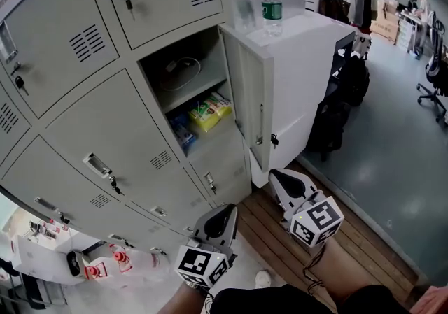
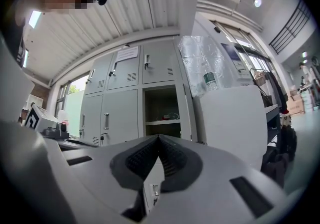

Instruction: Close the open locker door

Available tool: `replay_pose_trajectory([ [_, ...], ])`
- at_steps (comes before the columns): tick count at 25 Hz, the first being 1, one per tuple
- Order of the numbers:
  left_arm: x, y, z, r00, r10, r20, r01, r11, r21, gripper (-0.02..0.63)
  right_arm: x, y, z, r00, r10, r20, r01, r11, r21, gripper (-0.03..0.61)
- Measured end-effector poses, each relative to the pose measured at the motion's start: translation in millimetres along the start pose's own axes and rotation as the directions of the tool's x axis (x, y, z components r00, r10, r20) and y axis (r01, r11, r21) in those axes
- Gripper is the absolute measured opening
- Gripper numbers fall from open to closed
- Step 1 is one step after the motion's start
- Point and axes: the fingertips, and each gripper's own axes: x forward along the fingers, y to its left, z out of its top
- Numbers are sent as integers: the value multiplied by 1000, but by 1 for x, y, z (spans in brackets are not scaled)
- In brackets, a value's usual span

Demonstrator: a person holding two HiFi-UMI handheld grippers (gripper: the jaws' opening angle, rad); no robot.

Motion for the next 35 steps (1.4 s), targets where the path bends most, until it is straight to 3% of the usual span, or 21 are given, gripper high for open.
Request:
replay_pose_trajectory([
  [8,16,-2,8,1000,11,14,-11,1000,6,23,15,-29,12,1000,-11,14,11,1000,13,56],
  [9,17,0,8,1000,13,14,-13,1000,5,23,19,-32,14,1000,-6,16,6,1000,21,147],
  [10,18,1,9,1000,15,15,-15,1000,5,23,23,-35,15,1000,-2,17,2,1000,26,175],
  [13,20,7,7,1000,16,16,-16,1000,5,23,37,-42,20,1000,4,18,-4,1000,23,172],
  [20,27,25,5,1000,-2,3,2,1000,2,23,67,-61,28,999,30,25,-32,996,81,242],
  [29,27,53,7,1000,2,1,-2,1000,-8,23,87,-54,29,999,47,27,-49,996,81,222],
  [35,21,70,6,1000,16,0,-16,1000,-23,23,108,-19,23,990,139,5,-139,989,51,206],
])
